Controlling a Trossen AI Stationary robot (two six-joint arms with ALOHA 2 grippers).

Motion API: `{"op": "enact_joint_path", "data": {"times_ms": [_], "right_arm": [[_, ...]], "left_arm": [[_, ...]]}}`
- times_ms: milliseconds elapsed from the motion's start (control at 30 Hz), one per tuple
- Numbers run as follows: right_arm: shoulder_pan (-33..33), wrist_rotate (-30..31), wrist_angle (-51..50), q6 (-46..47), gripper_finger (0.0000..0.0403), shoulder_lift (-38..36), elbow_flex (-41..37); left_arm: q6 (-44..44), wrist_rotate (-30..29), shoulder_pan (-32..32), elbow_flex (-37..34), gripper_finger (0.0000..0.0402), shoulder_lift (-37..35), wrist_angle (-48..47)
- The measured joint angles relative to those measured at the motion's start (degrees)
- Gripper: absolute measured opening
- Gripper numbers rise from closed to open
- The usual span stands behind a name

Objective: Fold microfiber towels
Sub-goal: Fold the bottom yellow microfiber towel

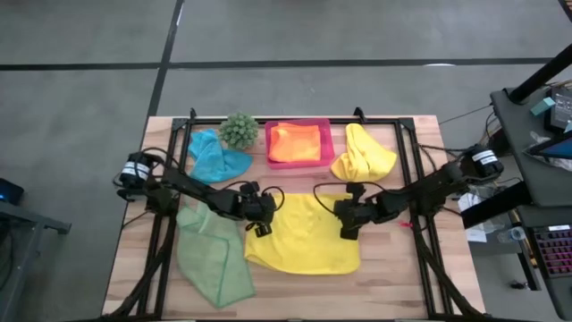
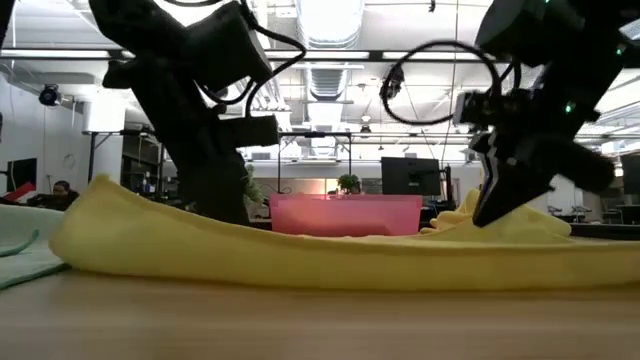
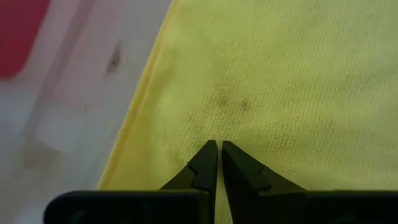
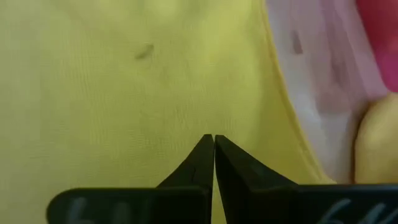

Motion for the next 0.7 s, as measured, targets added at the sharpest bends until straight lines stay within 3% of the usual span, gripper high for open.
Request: {"op": "enact_joint_path", "data": {"times_ms": [367, 700], "right_arm": [[2.79, -0.03, -1.27, 2.87, 0.0009, -9.62, 0.02], [9.97, -0.04, 6.00, 3.25, 0.0009, -8.54, 0.02]], "left_arm": [[-0.30, 0.66, -1.80, 1.04, 0.0010, -5.91, -0.93], [-1.90, 6.28, -8.66, 5.28, 0.0010, -8.65, 1.54]]}}
